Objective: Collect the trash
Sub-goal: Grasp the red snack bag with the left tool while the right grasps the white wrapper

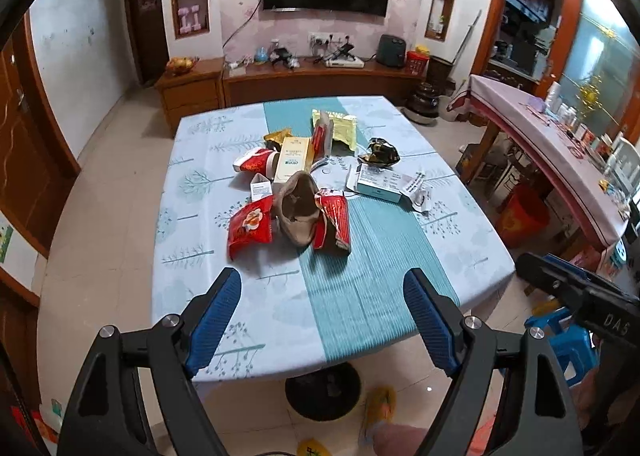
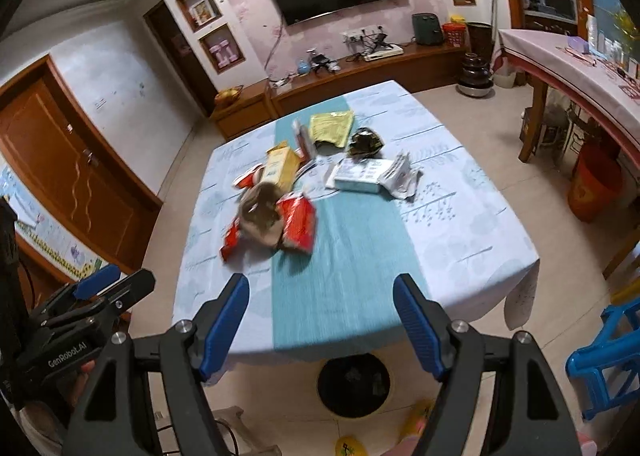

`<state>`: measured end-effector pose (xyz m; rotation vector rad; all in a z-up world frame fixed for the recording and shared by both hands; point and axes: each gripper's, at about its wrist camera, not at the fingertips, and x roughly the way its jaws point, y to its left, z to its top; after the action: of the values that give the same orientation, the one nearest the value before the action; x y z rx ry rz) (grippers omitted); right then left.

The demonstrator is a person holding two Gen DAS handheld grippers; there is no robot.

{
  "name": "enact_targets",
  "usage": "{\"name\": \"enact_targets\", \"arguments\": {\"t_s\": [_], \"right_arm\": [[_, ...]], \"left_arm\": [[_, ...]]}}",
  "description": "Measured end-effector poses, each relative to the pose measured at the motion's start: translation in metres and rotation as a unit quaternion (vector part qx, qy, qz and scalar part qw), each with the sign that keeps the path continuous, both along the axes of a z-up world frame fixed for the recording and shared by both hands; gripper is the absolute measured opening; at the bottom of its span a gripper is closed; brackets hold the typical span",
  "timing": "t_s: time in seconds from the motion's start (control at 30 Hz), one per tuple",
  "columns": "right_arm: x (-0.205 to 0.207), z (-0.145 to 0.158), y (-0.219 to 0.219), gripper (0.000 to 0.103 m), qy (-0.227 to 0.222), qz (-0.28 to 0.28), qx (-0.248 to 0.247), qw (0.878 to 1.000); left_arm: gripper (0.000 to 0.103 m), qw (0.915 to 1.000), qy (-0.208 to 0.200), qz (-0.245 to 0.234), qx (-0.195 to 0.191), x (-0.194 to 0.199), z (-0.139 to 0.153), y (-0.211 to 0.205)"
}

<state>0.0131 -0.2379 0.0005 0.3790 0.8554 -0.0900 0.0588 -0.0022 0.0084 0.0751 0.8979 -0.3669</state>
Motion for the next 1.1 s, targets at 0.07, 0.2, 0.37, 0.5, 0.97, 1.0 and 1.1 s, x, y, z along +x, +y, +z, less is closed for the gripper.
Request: {"name": "enact_targets", "arguments": {"t_s": [0.07,0.2,0.37,0.5,0.97,1.0,1.1], "right_arm": [[0.014,-0.005,-0.016,0.075,0.006,-0.006,0.013,1.000],[0.051,-0.023,-0.054,0.075,0.026,-0.018,0.055,0.998],[0.108,-0.057,-0.101,0.075,0.066,-0.009,0.097,0.993],[0.147,-0.084,-0.130,0.075,0.103,0.004,0.118,0.988],[0.252,-0.174,-0.182,0.075,0.201,0.027,0.171,0.964],[0.258,-0.178,-0.183,0.075,0.204,0.027,0.174,0.963],[0.270,-0.188,-0.183,0.075,0.215,0.024,0.176,0.960]], "left_arm": [[0.082,0.9999,0.011,0.002,0.007,0.014,-0.008,-0.009],[0.082,0.9990,0.039,0.007,0.019,0.050,-0.031,-0.035],[0.082,0.9943,0.091,0.043,0.036,0.104,-0.069,-0.072],[0.082,0.9879,0.127,0.064,0.063,0.136,-0.100,-0.094],[0.082,0.9602,0.211,0.137,0.121,0.191,-0.172,-0.124],[0.081,0.9592,0.213,0.139,0.124,0.193,-0.174,-0.125],[0.080,0.9559,0.218,0.147,0.131,0.199,-0.180,-0.128]]}}
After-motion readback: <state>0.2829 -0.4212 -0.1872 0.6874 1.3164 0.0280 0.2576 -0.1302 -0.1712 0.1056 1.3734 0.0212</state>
